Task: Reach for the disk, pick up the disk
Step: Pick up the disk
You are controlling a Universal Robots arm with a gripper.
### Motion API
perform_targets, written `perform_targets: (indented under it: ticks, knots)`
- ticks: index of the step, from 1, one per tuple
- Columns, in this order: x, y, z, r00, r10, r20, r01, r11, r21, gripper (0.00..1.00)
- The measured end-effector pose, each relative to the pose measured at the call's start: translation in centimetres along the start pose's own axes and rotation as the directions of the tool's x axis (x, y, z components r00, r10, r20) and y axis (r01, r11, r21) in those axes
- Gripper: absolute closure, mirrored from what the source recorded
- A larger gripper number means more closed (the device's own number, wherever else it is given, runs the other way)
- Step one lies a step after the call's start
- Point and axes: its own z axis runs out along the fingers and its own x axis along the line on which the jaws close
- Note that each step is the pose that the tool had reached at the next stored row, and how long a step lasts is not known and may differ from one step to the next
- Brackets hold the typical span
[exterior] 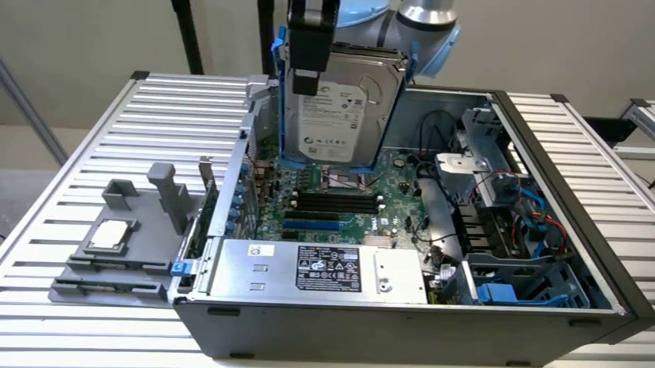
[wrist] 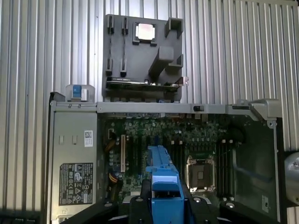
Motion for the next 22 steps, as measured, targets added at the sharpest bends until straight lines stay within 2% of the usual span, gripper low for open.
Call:
perform_targets:
  ticks: [22]
  knots:
    - [4.5, -8.82, -1.3, 1.0, 0.0, 0.0, 0.0, 1.0, 0.0, 0.67]
